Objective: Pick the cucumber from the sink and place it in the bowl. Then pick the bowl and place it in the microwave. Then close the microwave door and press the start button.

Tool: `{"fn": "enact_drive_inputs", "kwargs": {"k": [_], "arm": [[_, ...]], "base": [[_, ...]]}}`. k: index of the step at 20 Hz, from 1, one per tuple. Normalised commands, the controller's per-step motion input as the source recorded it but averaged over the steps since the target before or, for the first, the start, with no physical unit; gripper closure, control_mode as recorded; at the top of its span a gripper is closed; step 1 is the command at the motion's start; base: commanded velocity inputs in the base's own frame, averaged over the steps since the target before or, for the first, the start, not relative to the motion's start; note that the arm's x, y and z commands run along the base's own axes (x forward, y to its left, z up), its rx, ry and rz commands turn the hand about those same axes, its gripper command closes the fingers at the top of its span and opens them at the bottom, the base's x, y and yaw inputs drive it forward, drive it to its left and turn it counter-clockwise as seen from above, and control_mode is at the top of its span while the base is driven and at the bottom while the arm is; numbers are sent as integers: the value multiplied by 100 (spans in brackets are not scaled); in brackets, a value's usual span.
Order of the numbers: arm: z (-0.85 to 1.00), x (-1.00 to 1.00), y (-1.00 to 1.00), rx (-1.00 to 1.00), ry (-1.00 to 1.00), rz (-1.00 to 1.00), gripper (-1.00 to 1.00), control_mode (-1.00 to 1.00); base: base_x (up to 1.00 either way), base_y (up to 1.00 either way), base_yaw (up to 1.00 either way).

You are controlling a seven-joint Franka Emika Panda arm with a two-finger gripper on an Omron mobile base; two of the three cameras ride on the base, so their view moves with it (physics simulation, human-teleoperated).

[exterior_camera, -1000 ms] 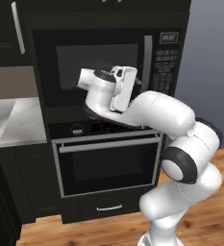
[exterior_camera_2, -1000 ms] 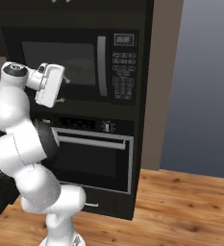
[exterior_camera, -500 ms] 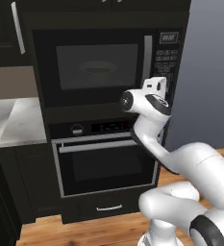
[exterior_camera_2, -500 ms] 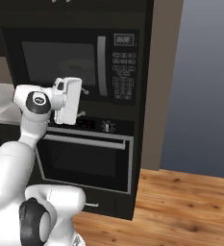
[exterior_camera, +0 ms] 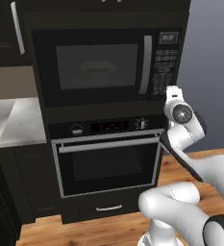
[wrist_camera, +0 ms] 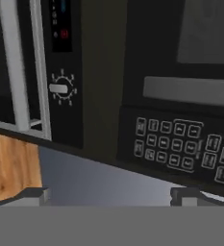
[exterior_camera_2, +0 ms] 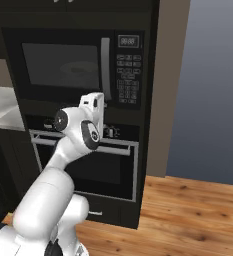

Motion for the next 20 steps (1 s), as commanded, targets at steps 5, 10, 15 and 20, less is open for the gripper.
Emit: {"fn": "enact_drive_inputs", "kwargs": {"k": [5,10,15,20], "arm": [[2,32,-6,24,19,49,-100,-100],[17,17,-35,19,1,23,-100,-100],[12,0,-25,10,-3,-1,-100,-100],[6,8,-11,4,-8,-5,-100,-100]], "base": [[0,0,0],[0,0,0],[0,0,0],[0,0,0]]}}
